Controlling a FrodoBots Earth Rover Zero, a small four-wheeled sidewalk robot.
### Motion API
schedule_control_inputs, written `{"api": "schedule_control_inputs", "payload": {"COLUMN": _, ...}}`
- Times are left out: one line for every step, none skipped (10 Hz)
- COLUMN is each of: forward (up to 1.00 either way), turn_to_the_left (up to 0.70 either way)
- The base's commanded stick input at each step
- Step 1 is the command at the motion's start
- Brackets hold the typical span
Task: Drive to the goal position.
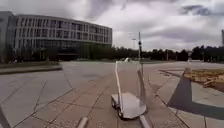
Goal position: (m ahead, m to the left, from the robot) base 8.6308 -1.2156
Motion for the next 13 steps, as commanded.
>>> {"api": "schedule_control_inputs", "payload": {"forward": -0.33, "turn_to_the_left": 0.0}}
{"api": "schedule_control_inputs", "payload": {"forward": -0.7, "turn_to_the_left": 0.01}}
{"api": "schedule_control_inputs", "payload": {"forward": -0.7, "turn_to_the_left": 0.01}}
{"api": "schedule_control_inputs", "payload": {"forward": -0.7, "turn_to_the_left": 0.01}}
{"api": "schedule_control_inputs", "payload": {"forward": -0.7, "turn_to_the_left": 0.01}}
{"api": "schedule_control_inputs", "payload": {"forward": -0.7, "turn_to_the_left": 0.01}}
{"api": "schedule_control_inputs", "payload": {"forward": -0.7, "turn_to_the_left": 0.01}}
{"api": "schedule_control_inputs", "payload": {"forward": -0.7, "turn_to_the_left": 0.01}}
{"api": "schedule_control_inputs", "payload": {"forward": -0.7, "turn_to_the_left": 0.01}}
{"api": "schedule_control_inputs", "payload": {"forward": -0.7, "turn_to_the_left": 0.01}}
{"api": "schedule_control_inputs", "payload": {"forward": -0.7, "turn_to_the_left": 0.01}}
{"api": "schedule_control_inputs", "payload": {"forward": -0.7, "turn_to_the_left": 0.01}}
{"api": "schedule_control_inputs", "payload": {"forward": -0.7, "turn_to_the_left": 0.01}}
